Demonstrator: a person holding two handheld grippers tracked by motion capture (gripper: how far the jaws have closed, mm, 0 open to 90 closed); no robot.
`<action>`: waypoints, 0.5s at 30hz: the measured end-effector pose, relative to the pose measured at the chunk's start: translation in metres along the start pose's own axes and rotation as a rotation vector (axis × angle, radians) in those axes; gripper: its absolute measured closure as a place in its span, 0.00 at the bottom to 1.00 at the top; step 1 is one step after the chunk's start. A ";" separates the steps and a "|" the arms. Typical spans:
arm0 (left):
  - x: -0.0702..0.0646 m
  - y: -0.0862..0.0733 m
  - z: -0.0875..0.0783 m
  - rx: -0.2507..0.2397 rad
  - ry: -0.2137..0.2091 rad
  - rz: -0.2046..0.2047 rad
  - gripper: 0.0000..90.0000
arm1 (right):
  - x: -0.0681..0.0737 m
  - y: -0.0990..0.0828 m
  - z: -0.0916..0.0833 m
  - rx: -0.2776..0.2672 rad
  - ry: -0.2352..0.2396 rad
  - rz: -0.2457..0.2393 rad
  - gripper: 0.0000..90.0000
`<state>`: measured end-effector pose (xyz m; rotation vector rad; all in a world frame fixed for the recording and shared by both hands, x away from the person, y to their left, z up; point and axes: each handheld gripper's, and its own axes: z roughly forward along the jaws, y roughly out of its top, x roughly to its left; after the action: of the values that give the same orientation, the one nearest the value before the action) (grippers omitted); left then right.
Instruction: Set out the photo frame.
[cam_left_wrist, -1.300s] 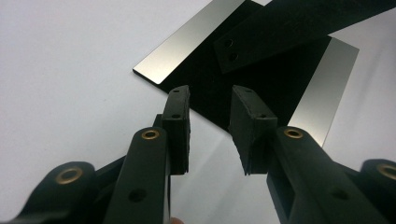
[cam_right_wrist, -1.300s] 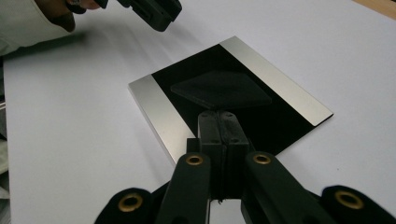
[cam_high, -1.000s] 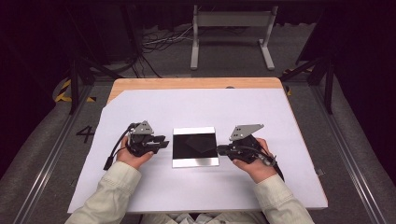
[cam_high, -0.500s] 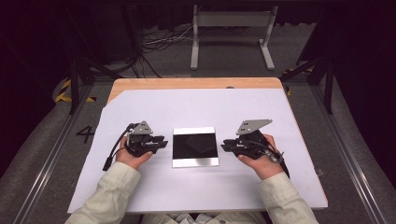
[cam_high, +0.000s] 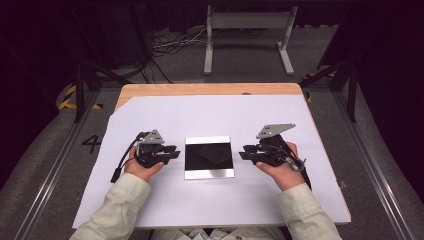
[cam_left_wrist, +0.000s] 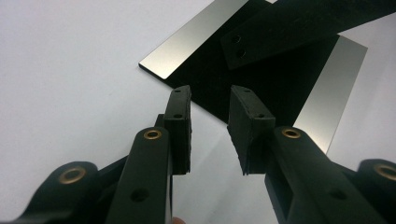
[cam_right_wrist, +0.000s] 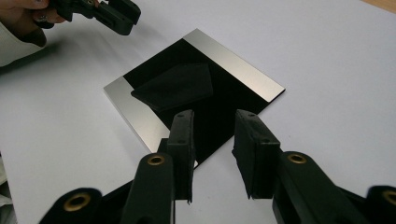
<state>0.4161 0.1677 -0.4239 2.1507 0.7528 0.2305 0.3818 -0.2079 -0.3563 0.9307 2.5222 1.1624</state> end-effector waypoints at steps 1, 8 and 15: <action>0.000 0.000 0.000 0.001 0.001 0.005 0.78 | 0.000 0.001 0.000 0.006 -0.001 0.000 0.74; 0.001 -0.001 0.001 0.002 0.000 -0.001 0.78 | -0.008 0.010 0.005 0.068 -0.013 0.017 0.69; 0.001 -0.001 0.001 0.004 0.001 0.007 0.77 | -0.012 0.025 0.004 0.096 -0.007 0.004 0.69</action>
<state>0.4171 0.1679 -0.4250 2.1576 0.7476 0.2334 0.4042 -0.2012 -0.3412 0.9616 2.5912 1.0456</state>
